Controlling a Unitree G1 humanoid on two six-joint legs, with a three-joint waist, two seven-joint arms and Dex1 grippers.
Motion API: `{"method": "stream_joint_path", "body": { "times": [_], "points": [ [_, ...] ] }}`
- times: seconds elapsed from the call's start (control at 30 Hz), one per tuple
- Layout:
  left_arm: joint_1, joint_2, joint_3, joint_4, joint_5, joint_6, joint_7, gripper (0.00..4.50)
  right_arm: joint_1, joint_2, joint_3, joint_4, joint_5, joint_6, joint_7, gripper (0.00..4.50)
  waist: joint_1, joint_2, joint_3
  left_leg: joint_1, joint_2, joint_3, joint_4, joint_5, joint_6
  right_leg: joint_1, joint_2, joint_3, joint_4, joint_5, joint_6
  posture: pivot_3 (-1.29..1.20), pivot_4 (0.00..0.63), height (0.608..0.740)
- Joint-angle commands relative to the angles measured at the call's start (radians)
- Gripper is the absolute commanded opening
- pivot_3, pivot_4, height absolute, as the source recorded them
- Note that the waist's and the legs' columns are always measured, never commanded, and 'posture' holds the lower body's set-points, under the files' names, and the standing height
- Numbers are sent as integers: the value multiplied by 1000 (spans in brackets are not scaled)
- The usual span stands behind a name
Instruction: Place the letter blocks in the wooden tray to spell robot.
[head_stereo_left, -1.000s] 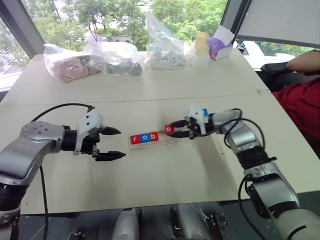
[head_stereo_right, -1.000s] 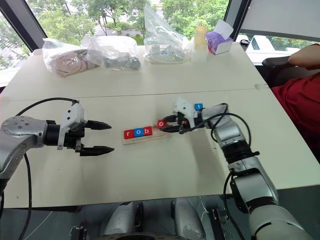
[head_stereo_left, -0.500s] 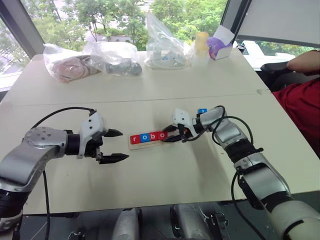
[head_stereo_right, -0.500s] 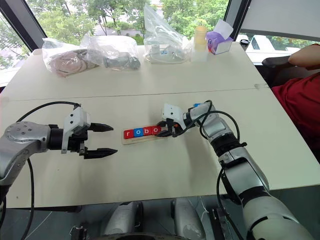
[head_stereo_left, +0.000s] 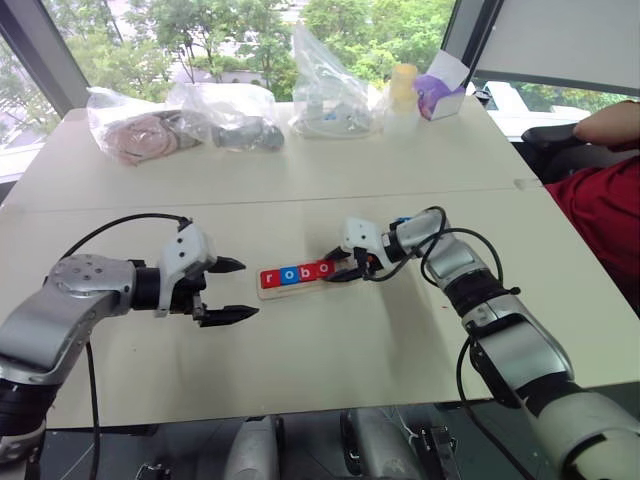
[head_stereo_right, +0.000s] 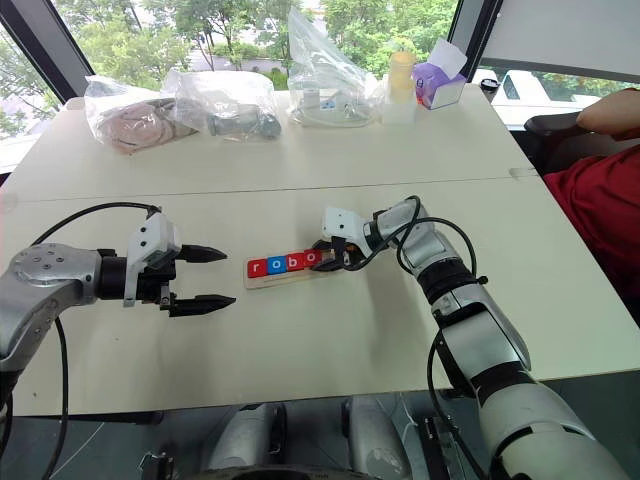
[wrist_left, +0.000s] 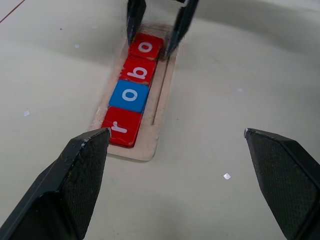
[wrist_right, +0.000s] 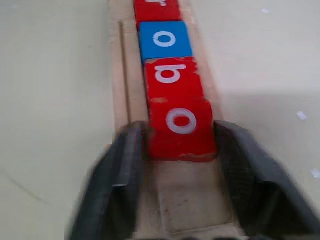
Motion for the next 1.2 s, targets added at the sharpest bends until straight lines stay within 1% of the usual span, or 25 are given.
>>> {"method": "stream_joint_path", "body": {
  "times": [0.03,0.07,0.37,0.47,0.53,0.67,0.73,0.77,0.83,0.9,1.0,1.07,1.17,1.2],
  "points": [
    [-15,-1,22,-19,-9,-6,2,4500,-23,8,-12,-5,0,-14,11,4199,0,0,0,0,0,0,0,0,0,0,0,0,0,0,0,0,150,740],
    [-14,-1,23,-19,-8,-7,3,4500,-25,9,-19,-7,2,-13,2,4454,0,0,0,0,0,0,0,0,0,0,0,0,0,0,0,0,150,740],
    [-20,-9,14,-12,0,-15,9,4500,-33,-12,-64,-11,18,2,-31,4454,0,0,0,0,0,0,0,0,0,0,0,0,0,0,0,0,150,740],
    [-24,-16,14,-15,-3,-14,11,4500,-30,-27,-124,-50,60,69,-62,4454,0,0,0,0,0,0,0,0,0,0,0,0,0,0,0,0,150,740],
    [-27,-32,20,-21,-5,-21,26,4500,-8,-49,-182,-106,91,137,-112,4454,1,0,0,0,0,0,0,0,0,0,0,0,0,0,0,0,150,740],
    [-63,-117,26,-29,-16,-33,91,4500,93,-85,-321,-289,125,321,-334,4454,8,0,0,-1,0,-1,0,0,0,0,-2,0,0,0,0,0,150,740],
    [-71,-136,20,-36,-16,-28,99,4500,139,-80,-363,-381,129,408,-431,4454,9,-1,0,-1,0,-1,0,0,0,0,-2,0,0,0,0,0,150,740],
    [-72,-139,12,-40,-14,-28,96,4500,165,-70,-387,-431,127,462,-496,4454,7,-1,0,-1,0,-1,0,0,0,0,-2,0,0,0,0,0,150,740],
    [-111,-174,-26,-17,-6,-35,97,4500,264,-15,-455,-590,93,609,-707,4454,6,0,-1,-1,-1,-1,-1,0,0,0,-1,0,0,0,0,0,150,740],
    [-152,-209,-62,16,18,-53,103,4500,330,38,-491,-690,73,703,-849,4454,4,0,-1,-1,-1,-2,-1,0,0,0,-1,0,1,0,0,0,150,740],
    [-204,-250,-150,69,105,-122,96,4500,382,108,-508,-738,47,758,-1002,4454,-1,0,-1,0,-1,-1,0,1,-1,0,0,0,1,0,0,0,150,740],
    [-241,-299,-180,94,112,-140,97,4500,390,146,-503,-731,37,763,-1071,4454,-1,0,-1,0,-1,0,0,1,-1,0,0,1,1,0,0,0,150,740],
    [-304,-359,-215,157,150,-178,103,4500,372,181,-494,-675,34,747,-1138,4454,0,0,-1,0,-1,0,0,1,-1,0,1,1,1,0,0,0,150,740],
    [-319,-374,-215,176,156,-189,105,4500,361,177,-472,-642,14,726,-1152,4454,-1,0,-1,0,-1,0,0,1,-1,0,1,1,1,0,0,0,150,740]
  ]
}}
